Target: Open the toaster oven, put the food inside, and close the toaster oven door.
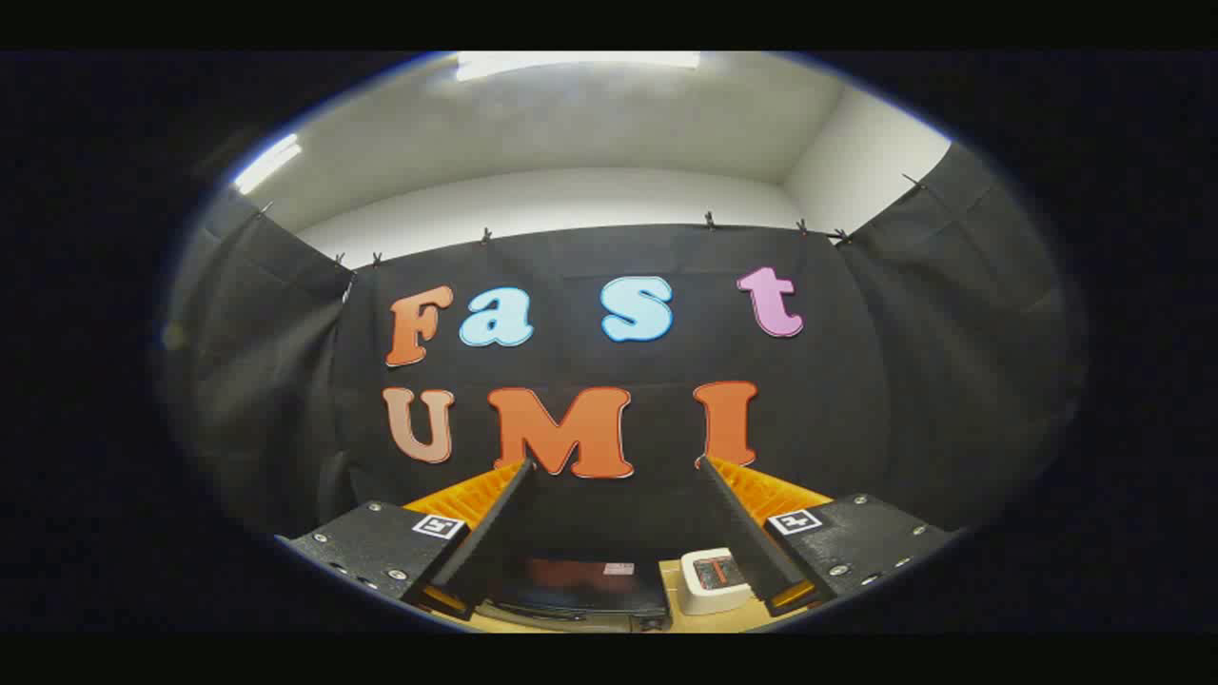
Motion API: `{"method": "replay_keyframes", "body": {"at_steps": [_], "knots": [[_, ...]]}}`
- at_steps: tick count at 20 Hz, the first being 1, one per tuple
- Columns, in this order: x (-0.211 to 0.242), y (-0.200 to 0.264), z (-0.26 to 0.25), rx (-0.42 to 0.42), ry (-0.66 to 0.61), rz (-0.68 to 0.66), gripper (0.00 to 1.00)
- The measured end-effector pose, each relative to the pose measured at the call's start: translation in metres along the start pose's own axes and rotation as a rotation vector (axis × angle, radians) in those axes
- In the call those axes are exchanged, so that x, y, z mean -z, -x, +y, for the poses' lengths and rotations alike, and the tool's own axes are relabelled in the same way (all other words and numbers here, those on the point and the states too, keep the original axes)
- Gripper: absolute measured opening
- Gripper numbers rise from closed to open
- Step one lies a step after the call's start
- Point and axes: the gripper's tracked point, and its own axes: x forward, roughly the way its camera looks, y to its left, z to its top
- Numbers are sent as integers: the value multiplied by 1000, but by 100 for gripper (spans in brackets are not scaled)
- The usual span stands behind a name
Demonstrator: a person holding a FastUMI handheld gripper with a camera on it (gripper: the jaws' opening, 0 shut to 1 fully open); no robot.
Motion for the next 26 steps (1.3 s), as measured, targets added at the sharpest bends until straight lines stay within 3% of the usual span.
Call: {"method": "replay_keyframes", "body": {"at_steps": [12,20,26], "knots": [[30,-2,-4,21,33,56,100],[56,-9,14,-15,34,106,100],[125,-2,40,-78,41,268,100]]}}
